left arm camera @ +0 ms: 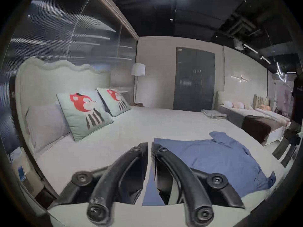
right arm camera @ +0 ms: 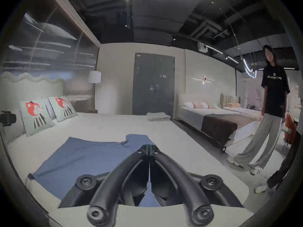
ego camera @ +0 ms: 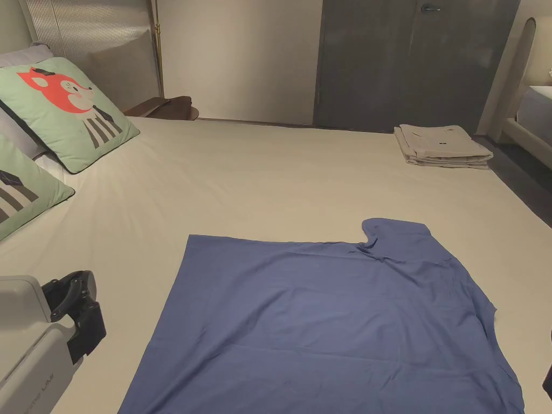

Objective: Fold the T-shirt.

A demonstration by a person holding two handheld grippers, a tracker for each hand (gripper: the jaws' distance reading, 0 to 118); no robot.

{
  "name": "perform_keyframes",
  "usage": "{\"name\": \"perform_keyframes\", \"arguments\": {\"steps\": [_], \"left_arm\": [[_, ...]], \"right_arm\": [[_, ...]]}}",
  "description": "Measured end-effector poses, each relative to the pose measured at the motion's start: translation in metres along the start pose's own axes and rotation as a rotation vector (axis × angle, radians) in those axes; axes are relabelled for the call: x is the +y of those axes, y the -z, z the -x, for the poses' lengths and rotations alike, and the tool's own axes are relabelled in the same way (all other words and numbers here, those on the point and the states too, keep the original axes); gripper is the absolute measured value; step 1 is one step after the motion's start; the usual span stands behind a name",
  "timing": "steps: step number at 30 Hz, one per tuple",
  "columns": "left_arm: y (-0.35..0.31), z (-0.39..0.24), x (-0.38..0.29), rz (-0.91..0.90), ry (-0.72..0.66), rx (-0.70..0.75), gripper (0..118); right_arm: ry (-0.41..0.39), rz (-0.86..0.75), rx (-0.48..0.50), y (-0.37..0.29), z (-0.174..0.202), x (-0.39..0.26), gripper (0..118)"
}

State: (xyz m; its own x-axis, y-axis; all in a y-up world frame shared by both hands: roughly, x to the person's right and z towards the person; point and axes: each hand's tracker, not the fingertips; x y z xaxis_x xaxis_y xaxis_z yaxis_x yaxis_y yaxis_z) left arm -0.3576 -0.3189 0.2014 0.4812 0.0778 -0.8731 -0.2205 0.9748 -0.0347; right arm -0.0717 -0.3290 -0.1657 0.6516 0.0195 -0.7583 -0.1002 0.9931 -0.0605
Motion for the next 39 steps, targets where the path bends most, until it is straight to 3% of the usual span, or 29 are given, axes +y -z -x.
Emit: {"name": "perform_keyframes", "arguments": {"steps": [7,9,12,13,17,21,23,28,30,32,33,34,37,39], "left_arm": [[0.010,0.004,-0.022,0.112,0.045,-0.004,1],[0.015,0.002,-0.031,0.179,0.037,-0.007,5],[0.031,0.012,-0.056,0.354,0.030,-0.028,85],[0.036,0.015,-0.071,0.408,0.028,-0.032,101],[0.039,0.016,-0.110,0.542,0.085,-0.013,100],[0.044,0.021,-0.139,0.638,0.058,-0.019,100],[0.045,0.020,-0.145,0.636,0.056,-0.022,95],[0.054,0.019,-0.147,0.671,0.030,-0.037,49],[0.055,0.017,-0.145,0.681,0.024,-0.036,36],[0.051,0.015,-0.142,0.667,0.028,-0.036,11],[0.050,0.017,-0.140,0.665,0.019,-0.041,7],[0.049,0.018,-0.138,0.664,-0.001,-0.043,6],[0.045,0.021,-0.134,0.652,-0.010,-0.044,6],[0.041,0.020,-0.130,0.645,-0.012,-0.047,6]], "right_arm": [[0.015,0.045,0.005,0.010,0.002,-0.011,0],[0.012,0.062,0.003,0.013,0.002,-0.016,0],[0.019,0.103,0.007,0.016,0.000,-0.026,0],[0.020,0.113,0.006,0.017,0.000,-0.029,0],[0.022,0.155,0.009,0.018,-0.003,-0.041,0],[0.016,0.188,0.014,0.021,-0.006,-0.055,0],[0.016,0.200,0.015,0.022,-0.008,-0.060,0],[0.019,0.227,0.014,0.024,-0.010,-0.070,0],[0.017,0.236,0.009,0.023,-0.011,-0.073,0],[0.015,0.248,0.006,0.023,-0.014,-0.076,0],[0.013,0.256,0.004,0.024,-0.017,-0.078,0],[0.008,0.264,-0.009,0.022,-0.019,-0.081,11],[-0.017,0.416,-0.016,0.029,-0.033,-0.093,103],[-0.014,0.463,-0.012,0.024,-0.040,-0.102,99]]}}
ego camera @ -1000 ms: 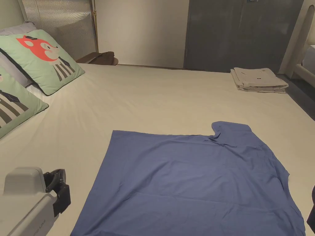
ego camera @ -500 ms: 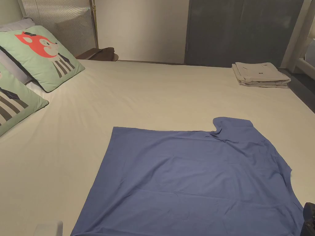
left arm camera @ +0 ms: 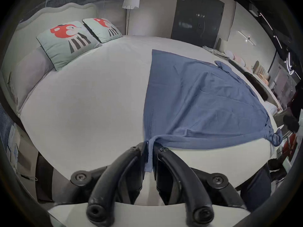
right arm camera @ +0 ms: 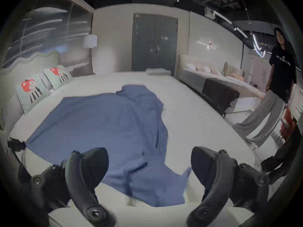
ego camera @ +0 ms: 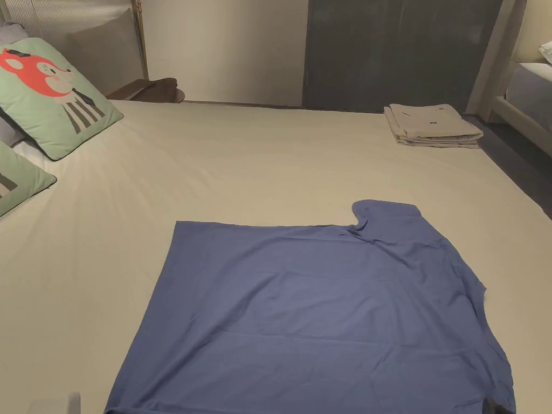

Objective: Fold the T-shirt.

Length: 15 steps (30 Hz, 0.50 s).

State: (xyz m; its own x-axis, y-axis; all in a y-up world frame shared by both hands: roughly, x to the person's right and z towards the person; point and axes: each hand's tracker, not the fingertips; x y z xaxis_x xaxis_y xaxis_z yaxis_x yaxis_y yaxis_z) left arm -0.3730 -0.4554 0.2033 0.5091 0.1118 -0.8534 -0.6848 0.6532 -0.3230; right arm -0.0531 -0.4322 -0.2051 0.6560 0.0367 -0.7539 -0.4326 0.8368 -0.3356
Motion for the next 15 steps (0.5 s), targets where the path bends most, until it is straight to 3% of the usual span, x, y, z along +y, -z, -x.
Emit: {"name": "perform_keyframes", "arguments": {"steps": [5,6,9,11,12,15], "left_arm": [[-0.006,-0.002,0.002,-0.016,0.002,0.004,6],[-0.005,-0.002,0.002,-0.017,0.004,0.007,6],[-0.006,-0.001,0.002,-0.016,-0.011,-0.004,5],[-0.006,0.002,0.004,-0.019,-0.013,-0.008,5],[-0.008,0.000,0.006,-0.025,-0.009,-0.008,5],[-0.013,0.000,0.017,-0.048,-0.011,-0.011,5]], "right_arm": [[0.034,0.185,-0.014,0.020,-0.029,-0.038,94],[0.050,0.200,-0.010,0.020,-0.032,-0.043,87],[0.100,0.212,0.030,0.021,-0.043,-0.058,34],[0.156,0.188,0.076,0.013,-0.040,-0.055,27],[0.161,0.167,0.084,0.010,-0.037,-0.051,13],[0.103,0.070,0.062,0.000,-0.028,-0.031,5]]}}
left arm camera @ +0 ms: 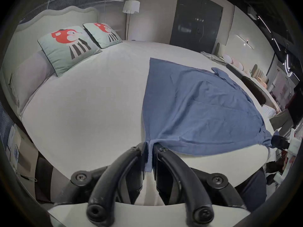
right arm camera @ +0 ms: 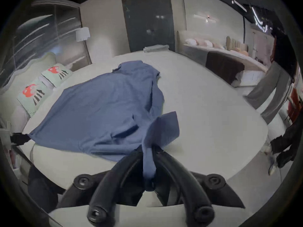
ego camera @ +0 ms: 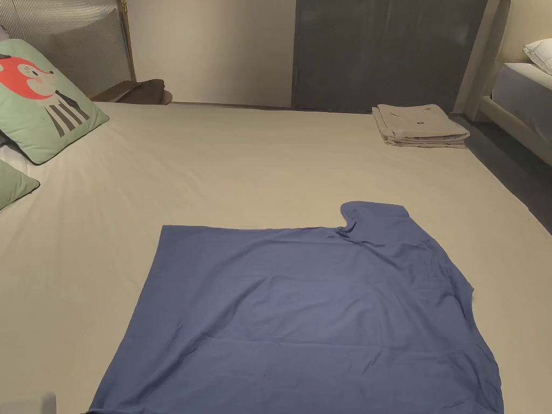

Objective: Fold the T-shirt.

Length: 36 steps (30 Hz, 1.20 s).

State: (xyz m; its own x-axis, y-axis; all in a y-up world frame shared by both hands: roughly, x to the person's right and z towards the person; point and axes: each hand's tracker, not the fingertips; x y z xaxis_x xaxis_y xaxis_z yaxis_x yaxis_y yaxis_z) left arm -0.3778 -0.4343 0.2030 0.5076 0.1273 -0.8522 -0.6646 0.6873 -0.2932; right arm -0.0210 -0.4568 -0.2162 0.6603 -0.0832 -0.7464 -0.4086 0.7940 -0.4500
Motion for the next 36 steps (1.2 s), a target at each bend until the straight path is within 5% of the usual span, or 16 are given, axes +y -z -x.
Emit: {"name": "perform_keyframes", "arguments": {"steps": [10,18,26,31,33,35,36], "left_arm": [[0.020,-0.008,0.104,-0.130,-0.041,-0.023,5],[0.123,-0.018,0.176,0.006,-0.065,0.008,5],[0.180,-0.033,0.185,0.138,-0.060,0.059,5],[0.182,-0.032,0.176,0.150,-0.075,0.058,6],[0.178,-0.032,0.172,0.129,-0.077,0.061,16],[0.174,-0.028,0.171,0.079,-0.071,0.075,52],[0.165,-0.027,0.169,0.033,-0.070,0.072,72]], "right_arm": [[-0.035,-0.241,0.020,0.046,0.006,0.115,4],[-0.046,-0.092,-0.020,0.150,0.020,0.178,4],[-0.162,0.072,-0.077,0.228,0.022,0.182,5],[-0.154,0.095,-0.065,0.241,0.012,0.179,5],[-0.146,0.083,-0.067,0.237,0.010,0.175,19],[-0.140,0.053,-0.078,0.228,0.006,0.177,77],[-0.126,0.018,-0.082,0.214,0.012,0.178,92]]}}
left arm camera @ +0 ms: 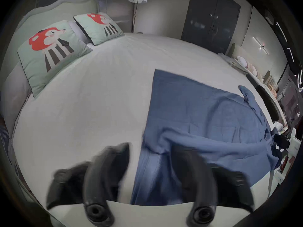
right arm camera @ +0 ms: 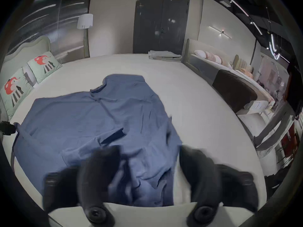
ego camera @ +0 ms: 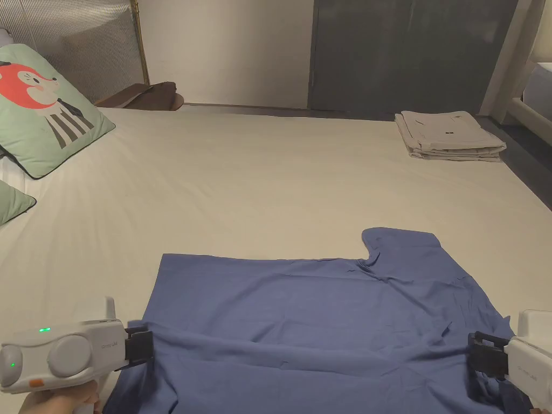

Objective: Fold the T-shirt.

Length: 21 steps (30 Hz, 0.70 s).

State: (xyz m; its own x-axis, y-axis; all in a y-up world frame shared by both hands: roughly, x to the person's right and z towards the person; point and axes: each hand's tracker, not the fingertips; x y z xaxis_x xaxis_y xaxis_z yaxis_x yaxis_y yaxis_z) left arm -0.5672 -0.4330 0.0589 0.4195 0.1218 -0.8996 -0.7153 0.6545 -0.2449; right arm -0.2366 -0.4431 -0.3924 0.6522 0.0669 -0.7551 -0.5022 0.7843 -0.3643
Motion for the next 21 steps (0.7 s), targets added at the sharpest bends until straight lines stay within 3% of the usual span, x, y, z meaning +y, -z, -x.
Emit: {"name": "perform_keyframes", "arguments": {"steps": [1,2,4,6,7,9,10,21], "left_arm": [[-0.009,0.001,-0.002,-0.046,-0.005,-0.001,95],[-0.020,0.001,-0.004,-0.091,-0.006,-0.003,101],[-0.043,0.004,-0.011,-0.203,0.000,-0.022,102],[-0.064,0.004,-0.018,-0.274,0.004,-0.034,98],[-0.071,0.005,-0.022,-0.296,0.005,-0.043,81],[-0.084,0.005,-0.029,-0.312,-0.004,-0.049,23],[-0.088,0.005,-0.032,-0.316,-0.009,-0.048,1],[-0.098,0.009,-0.045,-0.212,0.043,-0.092,1]], "right_arm": [[0.015,-0.041,-0.004,-0.011,-0.003,0.001,92],[0.033,-0.088,-0.008,-0.023,-0.005,0.002,91],[0.068,-0.160,-0.015,-0.036,-0.012,-0.002,91],[0.087,-0.228,-0.004,-0.060,-0.014,-0.003,81],[0.095,-0.251,0.008,-0.070,-0.014,-0.005,63],[0.105,-0.261,0.021,-0.083,-0.013,-0.009,17],[0.107,-0.265,0.021,-0.089,-0.012,-0.012,0],[0.099,-0.241,0.046,-0.122,0.002,-0.034,0]]}}
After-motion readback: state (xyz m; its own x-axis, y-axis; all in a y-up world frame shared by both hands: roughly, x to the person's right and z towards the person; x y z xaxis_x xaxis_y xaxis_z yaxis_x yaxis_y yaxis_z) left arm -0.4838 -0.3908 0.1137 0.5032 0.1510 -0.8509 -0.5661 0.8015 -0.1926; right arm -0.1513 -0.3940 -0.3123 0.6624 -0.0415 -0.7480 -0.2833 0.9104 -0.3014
